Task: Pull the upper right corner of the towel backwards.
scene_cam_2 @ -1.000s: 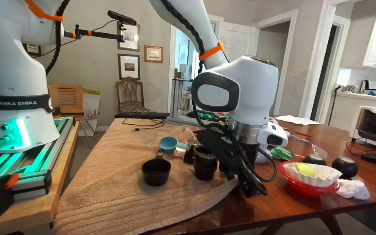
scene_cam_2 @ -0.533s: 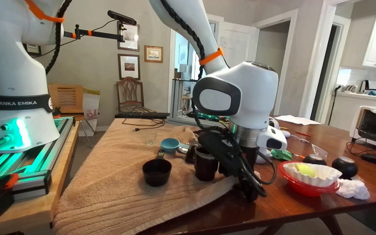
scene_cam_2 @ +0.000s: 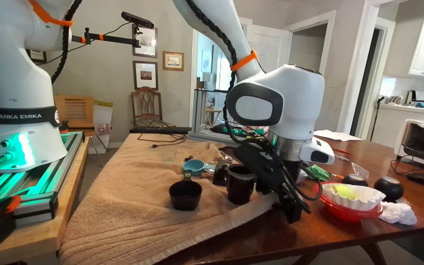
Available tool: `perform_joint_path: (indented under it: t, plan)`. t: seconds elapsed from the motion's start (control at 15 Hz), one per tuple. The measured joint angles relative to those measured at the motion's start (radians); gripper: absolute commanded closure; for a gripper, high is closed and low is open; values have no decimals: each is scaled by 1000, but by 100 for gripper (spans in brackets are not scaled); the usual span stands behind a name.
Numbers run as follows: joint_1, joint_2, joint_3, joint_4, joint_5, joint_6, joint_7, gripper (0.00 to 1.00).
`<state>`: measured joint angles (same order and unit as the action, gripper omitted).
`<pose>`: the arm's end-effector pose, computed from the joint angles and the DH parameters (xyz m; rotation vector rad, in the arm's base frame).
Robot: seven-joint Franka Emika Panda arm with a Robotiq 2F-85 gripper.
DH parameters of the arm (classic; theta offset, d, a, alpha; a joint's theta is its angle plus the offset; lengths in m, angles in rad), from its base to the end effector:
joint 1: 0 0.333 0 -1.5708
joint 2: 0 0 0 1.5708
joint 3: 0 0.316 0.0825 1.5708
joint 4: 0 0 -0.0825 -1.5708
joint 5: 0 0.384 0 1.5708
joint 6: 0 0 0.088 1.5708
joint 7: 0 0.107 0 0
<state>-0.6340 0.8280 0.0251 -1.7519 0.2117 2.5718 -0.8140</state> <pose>0.5305 -0.3752 0.0971 -3.0334 -0.0274 -0.1203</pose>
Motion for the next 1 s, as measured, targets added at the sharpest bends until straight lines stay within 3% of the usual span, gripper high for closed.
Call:
perform_joint_path:
  t: [1.0]
  plan:
    - [11, 127, -44, 293, -1, -196, 223, 100]
